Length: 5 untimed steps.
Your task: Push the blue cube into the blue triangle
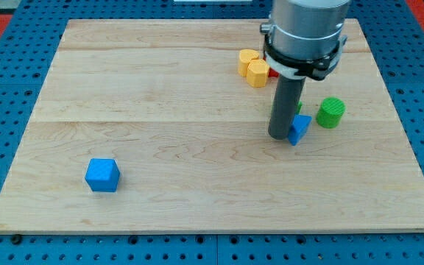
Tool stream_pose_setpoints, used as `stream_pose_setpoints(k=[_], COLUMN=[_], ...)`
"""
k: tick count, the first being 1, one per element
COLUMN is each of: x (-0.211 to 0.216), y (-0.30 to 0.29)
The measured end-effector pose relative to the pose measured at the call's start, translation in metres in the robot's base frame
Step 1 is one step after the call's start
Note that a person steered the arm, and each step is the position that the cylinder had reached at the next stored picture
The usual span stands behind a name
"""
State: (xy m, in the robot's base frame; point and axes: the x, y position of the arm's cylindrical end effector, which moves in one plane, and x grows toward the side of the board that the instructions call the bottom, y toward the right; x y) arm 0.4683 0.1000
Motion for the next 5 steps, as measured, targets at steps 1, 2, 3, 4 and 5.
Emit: stream_pose_setpoints(k=[1,2,3,4,5], x=[0.022,0.076,0.114,0.129,0.107], y=[-0.036,-0.045,-0.127,-0.237,-0.307])
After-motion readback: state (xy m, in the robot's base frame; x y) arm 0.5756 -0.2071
